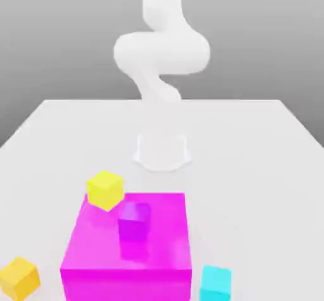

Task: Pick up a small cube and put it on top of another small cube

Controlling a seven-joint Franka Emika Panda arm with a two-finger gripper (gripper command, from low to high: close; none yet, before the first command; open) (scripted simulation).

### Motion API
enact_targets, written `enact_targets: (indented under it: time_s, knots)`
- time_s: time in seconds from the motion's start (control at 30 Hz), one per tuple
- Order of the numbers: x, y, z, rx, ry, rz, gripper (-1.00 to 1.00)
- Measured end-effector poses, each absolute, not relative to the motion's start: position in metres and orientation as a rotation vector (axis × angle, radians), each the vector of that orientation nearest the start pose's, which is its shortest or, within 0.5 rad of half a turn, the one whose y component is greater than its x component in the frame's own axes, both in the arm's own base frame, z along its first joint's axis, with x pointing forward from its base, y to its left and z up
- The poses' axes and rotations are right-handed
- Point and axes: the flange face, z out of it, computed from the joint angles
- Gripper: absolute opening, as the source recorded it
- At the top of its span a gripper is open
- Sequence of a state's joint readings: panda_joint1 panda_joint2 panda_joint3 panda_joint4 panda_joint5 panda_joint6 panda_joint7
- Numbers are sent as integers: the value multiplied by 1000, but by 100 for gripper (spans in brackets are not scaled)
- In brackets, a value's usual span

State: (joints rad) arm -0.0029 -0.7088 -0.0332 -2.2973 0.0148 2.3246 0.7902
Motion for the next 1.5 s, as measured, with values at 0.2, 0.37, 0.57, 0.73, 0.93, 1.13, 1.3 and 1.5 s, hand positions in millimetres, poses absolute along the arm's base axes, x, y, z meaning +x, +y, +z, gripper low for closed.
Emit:
enact_targets:
  time_s: [0.2,0.37,0.57,0.73,0.93,1.13,1.3,1.5]
  knots:
    - [446,-65,599,-2479,1232,-733,0]
    - [484,-107,522,-2489,1364,-571,0]
    - [506,-160,421,-2487,1540,-388,0]
    - [504,-205,334,-2479,1693,-241,0]
    - [481,-249,232,-2478,1865,-66,0]
    - [466,-267,140,-2477,1933,-2,0]
    - [465,-267,132,-2476,1934,-1,-100]
    - [466,-267,170,-2477,1933,-1,-100]
